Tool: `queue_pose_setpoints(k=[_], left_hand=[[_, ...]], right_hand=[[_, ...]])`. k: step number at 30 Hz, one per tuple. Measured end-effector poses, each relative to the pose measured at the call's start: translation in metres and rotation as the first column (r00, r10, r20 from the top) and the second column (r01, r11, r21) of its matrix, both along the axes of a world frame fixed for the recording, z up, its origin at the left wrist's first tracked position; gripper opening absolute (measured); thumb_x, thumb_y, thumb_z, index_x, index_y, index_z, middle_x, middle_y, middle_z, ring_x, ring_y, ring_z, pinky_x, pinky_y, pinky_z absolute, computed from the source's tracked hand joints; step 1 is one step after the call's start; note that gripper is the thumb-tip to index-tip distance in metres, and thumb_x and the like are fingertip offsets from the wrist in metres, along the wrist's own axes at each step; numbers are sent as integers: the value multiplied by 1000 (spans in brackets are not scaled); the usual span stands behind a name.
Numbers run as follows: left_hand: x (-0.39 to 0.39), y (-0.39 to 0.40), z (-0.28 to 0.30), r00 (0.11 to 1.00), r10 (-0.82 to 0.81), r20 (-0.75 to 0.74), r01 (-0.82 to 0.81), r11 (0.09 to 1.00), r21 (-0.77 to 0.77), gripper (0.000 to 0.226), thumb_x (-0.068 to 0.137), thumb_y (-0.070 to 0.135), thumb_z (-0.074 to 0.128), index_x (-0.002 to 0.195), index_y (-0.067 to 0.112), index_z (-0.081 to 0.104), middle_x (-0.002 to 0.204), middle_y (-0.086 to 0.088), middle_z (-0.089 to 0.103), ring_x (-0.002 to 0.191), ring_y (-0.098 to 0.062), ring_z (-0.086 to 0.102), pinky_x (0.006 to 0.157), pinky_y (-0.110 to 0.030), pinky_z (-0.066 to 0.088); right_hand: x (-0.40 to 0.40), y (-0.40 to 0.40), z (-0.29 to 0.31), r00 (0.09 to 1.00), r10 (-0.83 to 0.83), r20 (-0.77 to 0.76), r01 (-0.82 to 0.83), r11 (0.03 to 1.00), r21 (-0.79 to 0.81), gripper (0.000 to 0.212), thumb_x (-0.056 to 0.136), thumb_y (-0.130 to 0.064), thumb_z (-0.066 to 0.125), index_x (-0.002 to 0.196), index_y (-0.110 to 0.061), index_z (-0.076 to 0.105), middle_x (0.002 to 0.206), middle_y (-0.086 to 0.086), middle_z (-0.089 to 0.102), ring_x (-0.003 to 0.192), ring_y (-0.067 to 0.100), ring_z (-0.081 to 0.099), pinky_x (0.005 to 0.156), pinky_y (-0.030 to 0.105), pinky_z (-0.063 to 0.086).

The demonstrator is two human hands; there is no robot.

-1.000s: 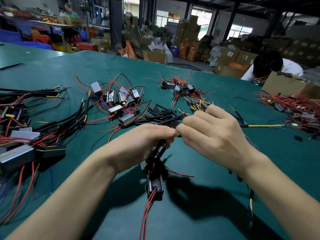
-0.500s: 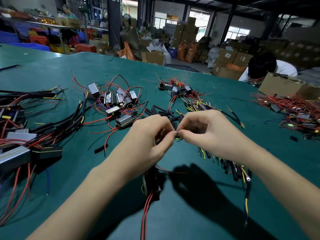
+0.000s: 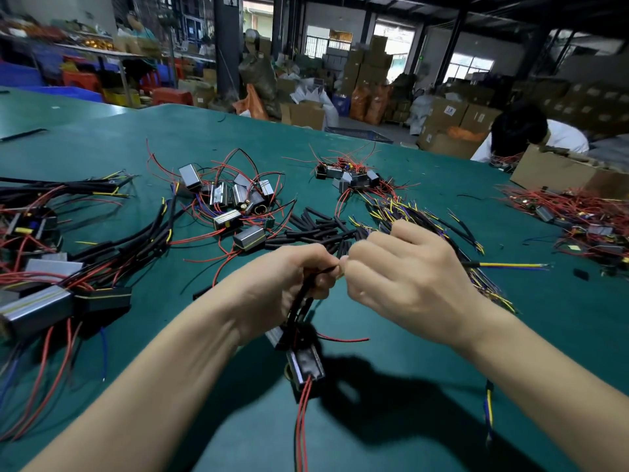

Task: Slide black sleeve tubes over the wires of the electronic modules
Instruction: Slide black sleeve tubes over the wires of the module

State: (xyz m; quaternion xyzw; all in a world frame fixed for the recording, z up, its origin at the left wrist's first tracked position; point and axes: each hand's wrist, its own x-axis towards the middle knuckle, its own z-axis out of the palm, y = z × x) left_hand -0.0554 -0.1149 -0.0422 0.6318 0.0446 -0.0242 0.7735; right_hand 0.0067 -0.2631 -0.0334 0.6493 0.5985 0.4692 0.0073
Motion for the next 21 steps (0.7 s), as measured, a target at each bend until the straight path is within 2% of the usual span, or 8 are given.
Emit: queue_pose_setpoints(k=[2, 5, 8, 11, 14, 16, 19, 21], left_hand=[[-2, 5, -6, 987, 60, 152, -97, 962, 253, 34, 95, 10, 48, 62, 13, 55, 50, 4, 48, 51, -10, 40, 49, -17, 33], [-5, 5, -13, 883, 57, 466, -340, 762, 550, 6, 90, 17, 61, 84, 17, 62, 63, -5, 61, 58, -21, 53, 62, -32, 48], [-6, 2, -17, 804, 9, 595, -455, 654, 605, 3, 86, 12, 63, 85, 14, 64, 66, -8, 64, 62, -24, 56, 65, -39, 46], [-4, 6, -19, 787, -20, 617, -490, 588, 644, 6, 86, 12, 63, 83, 12, 67, 68, 1, 65, 64, -12, 57, 67, -29, 47], [-2, 4, -20, 784, -32, 619, -515, 524, 679, 9, 90, 15, 59, 84, 14, 66, 74, 6, 62, 69, -6, 53, 71, -23, 42], [-2, 2, -20, 794, -8, 608, -522, 504, 688, 11, 92, 16, 57, 84, 16, 65, 78, 5, 61, 74, -6, 51, 73, -20, 39], [-2, 4, -16, 866, 52, 497, -430, 586, 687, 15, 93, 18, 55, 80, 19, 63, 75, 6, 60, 69, -6, 52, 67, -15, 39], [-2, 8, -11, 933, 52, 357, -286, 710, 643, 19, 94, 18, 53, 78, 19, 62, 66, 10, 59, 61, -6, 49, 62, -17, 39]], right_hand=[[0, 1, -2, 947, -40, -319, 61, 997, 56, 10, 82, -9, 59, 73, -11, 58, 67, -1, 56, 57, 21, 46, 55, 34, 43], [3, -2, 3, 588, -34, -808, 121, 992, 46, 6, 82, -12, 65, 77, -14, 64, 67, -10, 56, 59, 7, 48, 58, 29, 44], [7, -3, 7, 316, 0, -949, 123, 992, 41, 10, 84, -9, 66, 74, -13, 67, 59, 1, 60, 54, 6, 45, 53, 24, 38], [9, -3, 9, 242, 5, -970, 115, 993, 33, 14, 84, -9, 65, 73, -16, 67, 59, -5, 61, 54, 4, 47, 53, 18, 39], [10, -4, 11, 344, -28, -939, 104, 995, 8, 13, 83, -8, 65, 72, -15, 65, 55, -9, 53, 50, 3, 42, 51, 15, 33], [10, -4, 12, 538, -100, -837, 101, 993, -54, 8, 83, -11, 64, 76, -15, 64, 62, -10, 54, 55, 7, 44, 55, 22, 37], [9, 0, 14, 899, -138, -417, 83, 986, -147, 6, 84, -13, 55, 78, -15, 56, 71, -5, 54, 59, 19, 47, 57, 30, 39], [10, 1, 14, 998, -48, -38, 40, 981, -190, 11, 89, -9, 50, 80, -16, 48, 69, 1, 54, 58, 23, 48, 53, 32, 37]])
